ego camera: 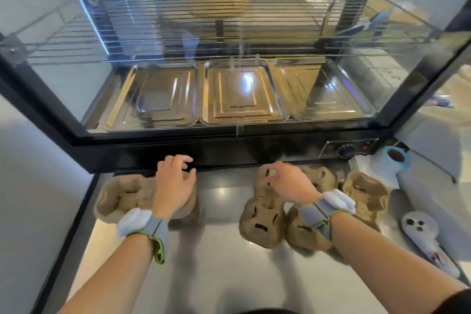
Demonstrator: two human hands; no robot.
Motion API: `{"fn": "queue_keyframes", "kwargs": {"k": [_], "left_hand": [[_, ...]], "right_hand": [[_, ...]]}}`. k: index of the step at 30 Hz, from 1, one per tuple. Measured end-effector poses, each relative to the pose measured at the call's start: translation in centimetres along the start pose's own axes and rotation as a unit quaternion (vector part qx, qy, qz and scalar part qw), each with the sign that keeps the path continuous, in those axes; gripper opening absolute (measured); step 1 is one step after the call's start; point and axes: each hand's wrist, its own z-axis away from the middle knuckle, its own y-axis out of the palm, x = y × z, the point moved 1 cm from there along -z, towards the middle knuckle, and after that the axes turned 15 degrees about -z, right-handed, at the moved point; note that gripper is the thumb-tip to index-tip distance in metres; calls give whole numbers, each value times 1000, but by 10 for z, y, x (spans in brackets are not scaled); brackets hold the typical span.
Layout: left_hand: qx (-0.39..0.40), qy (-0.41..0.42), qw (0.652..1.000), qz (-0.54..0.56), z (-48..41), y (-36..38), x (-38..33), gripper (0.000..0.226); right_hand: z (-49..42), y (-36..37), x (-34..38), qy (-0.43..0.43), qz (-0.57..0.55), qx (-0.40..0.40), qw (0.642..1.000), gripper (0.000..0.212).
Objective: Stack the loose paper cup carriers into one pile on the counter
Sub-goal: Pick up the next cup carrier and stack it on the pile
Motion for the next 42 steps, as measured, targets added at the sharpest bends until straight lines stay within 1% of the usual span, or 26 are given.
{"fn": "queue_keyframes", "kwargs": {"k": [2, 4, 6, 8, 9, 11, 14, 16, 19, 22, 24, 27, 30, 32, 34, 37, 39, 40, 42], "left_hand": [[45, 31, 998, 30, 5, 16, -26, 23], [119, 42, 991, 54, 12, 31, -48, 29], [233, 41, 970, 47, 23, 46, -71, 47], [328, 40, 943, 33, 36, 60, -87, 66], [354, 37, 934, 27, 42, 67, -94, 75], [378, 35, 925, -1, 50, 78, -106, 89], [387, 49, 918, -66, 61, 88, -119, 97], [384, 51, 918, -91, 65, 91, -125, 95], [370, 19, 925, -85, 65, 89, -127, 80], [328, -18, 939, -98, 61, 84, -124, 64], [313, -25, 945, -92, 60, 83, -121, 59], [301, -8, 948, -103, 67, 86, -120, 65], [258, 15, 956, -139, 77, 91, -116, 67], [251, -2, 962, -108, 78, 89, -114, 67], [257, -36, 964, -56, 73, 85, -111, 71], [266, -99, 957, 62, 63, 74, -103, 71], [278, -130, 941, 142, 57, 63, -95, 61], [289, -146, 927, 189, 56, 58, -91, 55], [321, -173, 884, 291, 56, 50, -83, 42]], "right_hand": [[3, -16, -18, 23, 1, -7, 1000, 45], [5, -26, -30, 36, 1, -9, 999, 40], [7, -30, -40, 35, 0, -4, 999, 36], [8, -28, -45, 28, 2, 10, 1000, 39], [9, -27, -48, 28, -3, 15, 1000, 41], [8, -28, -52, 31, -15, 19, 999, 44], [7, -28, -53, 36, -26, 26, 999, 45], [6, -27, -53, 37, -20, 29, 999, 47], [4, -25, -53, 33, -6, 33, 999, 47], [3, -24, -53, 32, 9, 35, 999, 45], [1, -25, -54, 31, 10, 42, 999, 44], [-2, -24, -55, 33, 8, 44, 998, 43], [-3, -22, -56, 33, -2, 52, 998, 44], [-4, -22, -59, 32, -14, 52, 998, 46], [-5, -23, -62, 27, -28, 46, 998, 51], [-5, -24, -63, 7, -30, 28, 999, 64], [-4, -24, -63, -17, -22, 23, 999, 68], [-4, -23, -61, -28, -20, 23, 999, 70], [-5, -22, -59, -40, -17, 18, 999, 71]]}}
